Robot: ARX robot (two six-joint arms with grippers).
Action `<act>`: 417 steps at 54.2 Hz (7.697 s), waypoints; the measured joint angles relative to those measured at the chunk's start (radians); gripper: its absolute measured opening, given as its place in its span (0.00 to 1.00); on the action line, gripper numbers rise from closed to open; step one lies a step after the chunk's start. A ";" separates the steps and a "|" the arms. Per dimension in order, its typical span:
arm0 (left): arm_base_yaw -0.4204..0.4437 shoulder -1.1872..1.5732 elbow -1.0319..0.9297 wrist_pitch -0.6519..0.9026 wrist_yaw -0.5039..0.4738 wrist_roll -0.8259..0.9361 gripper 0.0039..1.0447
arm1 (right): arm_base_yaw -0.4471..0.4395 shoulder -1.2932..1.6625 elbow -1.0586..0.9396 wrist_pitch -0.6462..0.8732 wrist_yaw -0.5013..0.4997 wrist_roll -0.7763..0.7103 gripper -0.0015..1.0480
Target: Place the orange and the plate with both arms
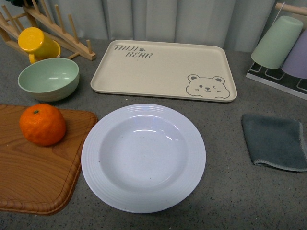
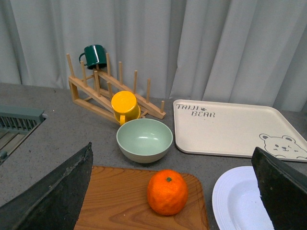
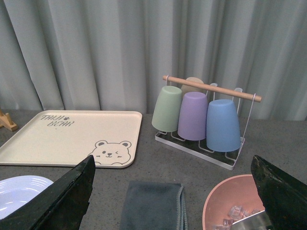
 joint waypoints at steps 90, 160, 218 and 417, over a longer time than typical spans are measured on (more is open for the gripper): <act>0.000 0.000 0.000 0.000 0.000 0.000 0.94 | 0.000 0.000 0.000 0.000 0.000 0.000 0.91; -0.064 1.528 0.377 0.381 -0.022 -0.089 0.94 | 0.000 0.000 0.000 0.000 0.003 0.000 0.91; -0.035 1.789 0.549 0.434 0.053 -0.076 0.94 | 0.000 0.000 0.000 0.000 0.003 0.000 0.91; 0.002 0.480 0.000 0.480 0.003 -0.003 0.04 | 0.000 0.000 0.000 0.000 0.003 0.000 0.91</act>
